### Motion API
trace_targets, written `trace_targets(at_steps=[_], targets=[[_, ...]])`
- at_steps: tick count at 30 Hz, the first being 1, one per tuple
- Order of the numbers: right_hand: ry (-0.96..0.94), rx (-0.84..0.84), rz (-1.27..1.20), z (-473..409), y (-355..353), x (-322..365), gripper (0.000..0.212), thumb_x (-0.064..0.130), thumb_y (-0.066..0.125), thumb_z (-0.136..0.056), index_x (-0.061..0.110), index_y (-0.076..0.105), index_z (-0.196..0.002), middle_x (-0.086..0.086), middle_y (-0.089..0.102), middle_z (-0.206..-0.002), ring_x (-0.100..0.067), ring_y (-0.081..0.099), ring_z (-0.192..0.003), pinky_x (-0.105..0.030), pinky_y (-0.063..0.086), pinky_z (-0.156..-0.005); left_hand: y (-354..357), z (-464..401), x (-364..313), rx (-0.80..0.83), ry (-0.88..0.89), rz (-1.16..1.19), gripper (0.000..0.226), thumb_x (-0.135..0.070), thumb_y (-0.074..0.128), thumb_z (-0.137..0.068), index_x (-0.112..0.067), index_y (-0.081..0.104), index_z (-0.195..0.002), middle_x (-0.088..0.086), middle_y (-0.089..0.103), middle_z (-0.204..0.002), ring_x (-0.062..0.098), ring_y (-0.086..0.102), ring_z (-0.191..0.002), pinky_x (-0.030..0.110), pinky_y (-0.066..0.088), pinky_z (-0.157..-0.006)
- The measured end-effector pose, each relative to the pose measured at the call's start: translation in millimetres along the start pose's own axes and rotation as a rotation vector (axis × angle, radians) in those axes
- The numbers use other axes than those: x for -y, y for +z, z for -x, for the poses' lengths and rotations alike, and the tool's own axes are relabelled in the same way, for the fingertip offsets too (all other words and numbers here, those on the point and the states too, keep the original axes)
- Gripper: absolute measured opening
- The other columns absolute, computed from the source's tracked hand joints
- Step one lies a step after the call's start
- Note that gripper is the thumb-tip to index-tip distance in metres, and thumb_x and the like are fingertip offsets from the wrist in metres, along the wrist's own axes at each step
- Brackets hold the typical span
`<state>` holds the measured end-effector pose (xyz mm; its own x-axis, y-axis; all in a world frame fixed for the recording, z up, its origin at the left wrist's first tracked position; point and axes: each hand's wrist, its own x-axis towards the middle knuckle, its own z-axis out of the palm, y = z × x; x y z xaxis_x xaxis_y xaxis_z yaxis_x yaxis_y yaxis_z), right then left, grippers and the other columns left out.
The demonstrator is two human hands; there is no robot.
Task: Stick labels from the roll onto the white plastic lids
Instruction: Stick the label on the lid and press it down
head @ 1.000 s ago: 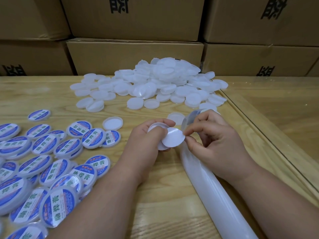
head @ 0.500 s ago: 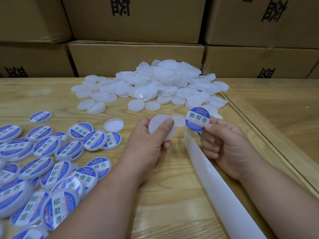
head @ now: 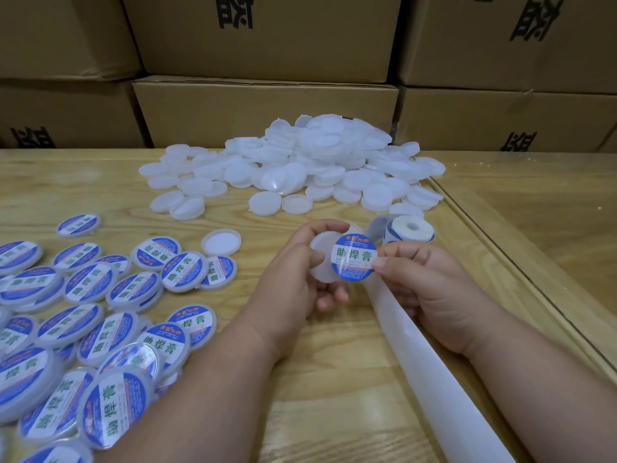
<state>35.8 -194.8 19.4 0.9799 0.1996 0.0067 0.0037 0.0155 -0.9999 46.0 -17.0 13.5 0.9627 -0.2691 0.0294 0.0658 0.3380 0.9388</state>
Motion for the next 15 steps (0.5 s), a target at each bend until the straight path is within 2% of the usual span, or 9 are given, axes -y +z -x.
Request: trace_targets(at_steps=[3, 6, 8, 12, 15], targets=[[0.002, 0.023, 0.081, 1.2, 2.5, -0.5, 0.014, 0.028, 0.067, -0.081, 0.022, 0.079, -0.078, 0.006, 0.035, -0.054, -0.008, 0.024, -0.046, -0.018, 0.022, -0.041, 0.1, 0.7, 0.9, 0.019, -0.005, -0.058, 0.047, -0.017, 0.04, -0.065, -0.021, 0.065, -0.105, 0.004, 0.07, -0.081, 0.025, 0.051, -0.052, 0.03, 0.024, -0.049], [-0.011, 0.031, 0.124, 2.1, 3.6, -0.6, 0.019, 0.021, 0.069, -0.089, 0.003, 0.075, -0.092, 0.015, 0.054, -0.054, -0.007, 0.026, -0.044, -0.017, 0.023, -0.041, 0.1, 0.7, 0.8, 0.028, -0.011, -0.064, 0.044, -0.018, 0.04, -0.067, -0.029, 0.071, -0.095, 0.007, 0.07, -0.081, 0.026, 0.052, -0.052, 0.029, 0.026, -0.048], [-0.012, 0.031, 0.141, 2.2, 4.0, -0.1, 0.021, 0.013, 0.063, -0.097, -0.007, 0.07, -0.097, 0.019, 0.063, -0.058, -0.005, 0.026, -0.042, -0.016, 0.024, -0.04, 0.7, 0.4, 0.5, 0.032, -0.014, -0.066, 0.043, -0.018, 0.04, -0.068, -0.033, 0.074, -0.09, 0.008, 0.07, -0.083, 0.026, 0.052, -0.052, 0.029, 0.028, -0.047], [-0.003, 0.008, 0.158, 2.4, 4.2, 0.5, 0.022, 0.012, 0.06, -0.098, -0.007, 0.071, -0.1, 0.021, 0.066, -0.062, -0.004, 0.028, -0.041, -0.015, 0.025, -0.039, 1.6, 1.0, -0.1, 0.029, -0.011, -0.082, 0.041, -0.019, 0.041, -0.071, -0.035, 0.074, -0.09, 0.01, 0.069, -0.087, 0.027, 0.053, -0.054, 0.029, 0.029, -0.048], [0.005, -0.001, 0.143, 2.6, 4.5, -0.1, 0.02, 0.014, 0.061, -0.098, -0.002, 0.073, -0.097, 0.015, 0.068, -0.064, -0.005, 0.028, -0.043, -0.017, 0.025, -0.041, 1.9, 1.7, -0.6, 0.03, -0.013, -0.08, 0.041, -0.018, 0.042, -0.072, -0.034, 0.074, -0.091, 0.012, 0.069, -0.092, 0.027, 0.053, -0.055, 0.029, 0.03, -0.048]])
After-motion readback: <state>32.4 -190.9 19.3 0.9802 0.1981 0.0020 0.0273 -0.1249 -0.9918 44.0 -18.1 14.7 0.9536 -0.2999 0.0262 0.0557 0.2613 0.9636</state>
